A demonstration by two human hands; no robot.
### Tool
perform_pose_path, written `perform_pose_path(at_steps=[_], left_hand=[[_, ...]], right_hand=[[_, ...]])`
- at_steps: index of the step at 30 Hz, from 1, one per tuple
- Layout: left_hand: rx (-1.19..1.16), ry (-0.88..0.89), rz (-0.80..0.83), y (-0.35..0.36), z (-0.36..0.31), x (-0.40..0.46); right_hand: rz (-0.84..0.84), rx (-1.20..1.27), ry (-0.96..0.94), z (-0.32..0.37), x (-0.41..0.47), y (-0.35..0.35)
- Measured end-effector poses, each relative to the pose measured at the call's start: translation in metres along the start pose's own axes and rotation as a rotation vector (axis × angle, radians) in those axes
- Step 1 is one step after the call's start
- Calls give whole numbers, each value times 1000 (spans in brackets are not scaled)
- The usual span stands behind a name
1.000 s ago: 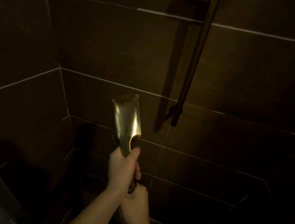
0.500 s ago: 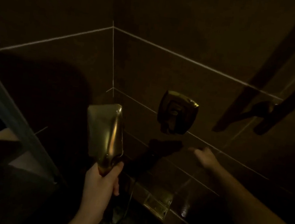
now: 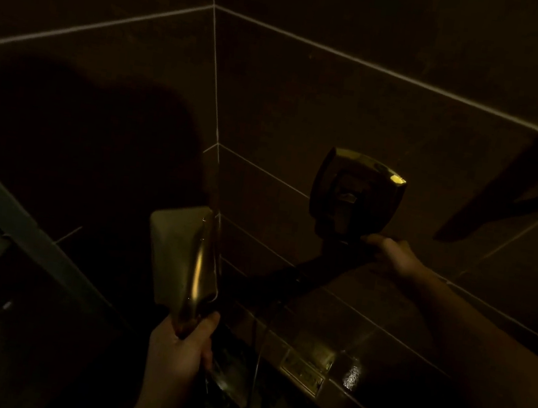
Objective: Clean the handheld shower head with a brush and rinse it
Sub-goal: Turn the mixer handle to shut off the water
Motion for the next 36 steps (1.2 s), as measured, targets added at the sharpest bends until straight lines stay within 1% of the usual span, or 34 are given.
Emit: perform_pose_path(at_steps=[3,6,9,13,15,18,21,23,25,28,31,33,36], left_hand=[[-13,8,2,5,5,2],[-22,33,34,11,5,-1],[-50,2,31,16,9,0],[-65,-38,74,24,13,-4],[-59,-53,95,25,15,-6],[-30,-52,72,19,18,-3],[8,-47,35,12,20,4],[-5,-58,15,9,20,5],[-23,-63,10,8,18,4],[-39,-53,12,7,15,4],[-67,-75,3,4,19,6],[-70,-94,-3,3,24,8],[-78,-105,-22,5,28,9]], right_hand=[[58,15,-16,4,3,13],[75,-4,-47,14,5,20],[107,-36,-66,22,1,24],[126,59,-7,28,-2,26],[131,78,-11,32,-4,32],[148,64,-70,44,-7,44],[163,41,-60,46,-6,54],[192,-40,-55,42,-5,61],[158,-84,-79,39,-3,61],[75,-132,-195,44,-1,55],[10,-107,-287,49,-1,51],[-33,-91,-316,49,-1,49],[-96,-152,-334,47,1,47]])
Point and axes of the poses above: each hand's wrist, its own x-axis towards the middle knuckle, its own y-axis out of the palm, z = x × y, the point moved 10 cm from there along x, towards the middle knuckle, and after that the axes turned 5 degrees about -z, right-handed, at the moved point
